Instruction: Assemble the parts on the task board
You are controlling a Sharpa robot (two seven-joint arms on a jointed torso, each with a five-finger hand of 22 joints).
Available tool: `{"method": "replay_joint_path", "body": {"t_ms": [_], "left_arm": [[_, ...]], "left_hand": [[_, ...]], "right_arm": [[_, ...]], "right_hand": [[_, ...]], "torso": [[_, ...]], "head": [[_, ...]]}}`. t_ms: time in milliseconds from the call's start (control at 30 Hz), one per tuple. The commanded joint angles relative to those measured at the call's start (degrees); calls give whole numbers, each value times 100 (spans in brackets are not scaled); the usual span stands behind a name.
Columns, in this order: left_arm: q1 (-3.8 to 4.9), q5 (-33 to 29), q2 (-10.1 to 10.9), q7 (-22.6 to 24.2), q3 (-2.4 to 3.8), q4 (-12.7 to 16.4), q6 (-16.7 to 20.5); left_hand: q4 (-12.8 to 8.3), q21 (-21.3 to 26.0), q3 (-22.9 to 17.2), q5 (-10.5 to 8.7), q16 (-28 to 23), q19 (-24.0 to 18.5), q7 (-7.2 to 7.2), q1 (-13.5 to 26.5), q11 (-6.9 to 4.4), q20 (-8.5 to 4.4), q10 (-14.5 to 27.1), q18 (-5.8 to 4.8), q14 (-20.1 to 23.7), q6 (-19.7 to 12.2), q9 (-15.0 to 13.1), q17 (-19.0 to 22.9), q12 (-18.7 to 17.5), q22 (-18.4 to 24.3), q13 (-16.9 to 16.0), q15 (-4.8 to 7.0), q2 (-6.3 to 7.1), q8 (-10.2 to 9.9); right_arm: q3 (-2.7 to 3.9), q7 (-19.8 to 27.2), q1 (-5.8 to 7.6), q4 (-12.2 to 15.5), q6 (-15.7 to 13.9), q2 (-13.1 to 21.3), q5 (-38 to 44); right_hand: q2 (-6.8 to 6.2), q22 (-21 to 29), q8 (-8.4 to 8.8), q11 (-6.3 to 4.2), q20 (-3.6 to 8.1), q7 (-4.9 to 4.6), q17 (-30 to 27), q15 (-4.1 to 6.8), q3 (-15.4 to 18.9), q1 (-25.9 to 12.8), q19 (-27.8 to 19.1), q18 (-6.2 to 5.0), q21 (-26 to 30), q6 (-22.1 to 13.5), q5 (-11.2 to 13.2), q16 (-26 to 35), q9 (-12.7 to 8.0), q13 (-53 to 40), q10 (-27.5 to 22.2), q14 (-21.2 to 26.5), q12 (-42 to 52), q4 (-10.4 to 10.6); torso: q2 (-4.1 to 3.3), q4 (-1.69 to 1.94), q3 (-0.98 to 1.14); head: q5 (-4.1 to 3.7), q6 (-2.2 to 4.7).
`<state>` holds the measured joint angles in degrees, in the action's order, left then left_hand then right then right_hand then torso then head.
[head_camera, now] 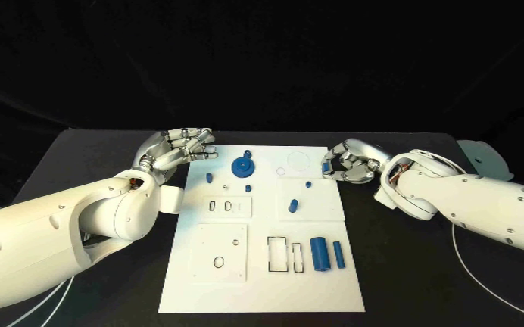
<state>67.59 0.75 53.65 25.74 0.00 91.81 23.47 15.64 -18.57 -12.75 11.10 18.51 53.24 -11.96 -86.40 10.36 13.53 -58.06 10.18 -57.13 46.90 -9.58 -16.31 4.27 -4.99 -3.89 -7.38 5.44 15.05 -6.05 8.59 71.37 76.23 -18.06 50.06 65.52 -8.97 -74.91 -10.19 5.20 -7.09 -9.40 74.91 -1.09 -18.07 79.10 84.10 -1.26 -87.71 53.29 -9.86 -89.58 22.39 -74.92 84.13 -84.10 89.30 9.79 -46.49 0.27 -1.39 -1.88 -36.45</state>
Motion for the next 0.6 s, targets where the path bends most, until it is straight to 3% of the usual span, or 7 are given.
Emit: {"method": "replay_joint_path", "body": {"t_ms": [33,400,600], "left_arm": [[7,-10,-3,18,5,6,-119],[7,-10,3,-16,5,1,-155],[7,-10,4,-22,5,-1,-169]], "left_hand": [[6,32,-27,-24,-23,9,-155,-4,4,20,-23,29,45,-9,5,-7,-20,6,0,-14,53,-26],[10,34,-31,-27,-27,6,-161,3,8,22,-18,28,49,-15,7,-10,-25,9,1,-17,59,-31],[12,36,-33,-29,-30,3,-165,7,11,24,-14,28,53,-19,8,-12,-28,10,2,-19,62,-35]], "right_arm": [[-3,-22,-9,-5,-98,-6,61],[-3,45,-10,10,-570,6,29],[-2,69,-10,121,-820,40,9]], "right_hand": [[63,-1331,-42,-56,44,14,1368,59,-64,10,455,66,-35,76,26,-11,11,-1447,532,-559,22,-2],[208,-1405,-311,-234,192,216,1395,225,-428,31,511,91,-112,449,58,-16,100,-1508,587,-565,70,-123],[257,-1449,-392,-280,231,265,1412,261,-521,-7,544,106,-160,517,58,-20,134,-1508,587,-569,70,-143]], "torso": [[1,-2,1],[4,3,5],[7,0,4]], "head": [[-8,-2],[-17,-6],[-15,-5]]}}
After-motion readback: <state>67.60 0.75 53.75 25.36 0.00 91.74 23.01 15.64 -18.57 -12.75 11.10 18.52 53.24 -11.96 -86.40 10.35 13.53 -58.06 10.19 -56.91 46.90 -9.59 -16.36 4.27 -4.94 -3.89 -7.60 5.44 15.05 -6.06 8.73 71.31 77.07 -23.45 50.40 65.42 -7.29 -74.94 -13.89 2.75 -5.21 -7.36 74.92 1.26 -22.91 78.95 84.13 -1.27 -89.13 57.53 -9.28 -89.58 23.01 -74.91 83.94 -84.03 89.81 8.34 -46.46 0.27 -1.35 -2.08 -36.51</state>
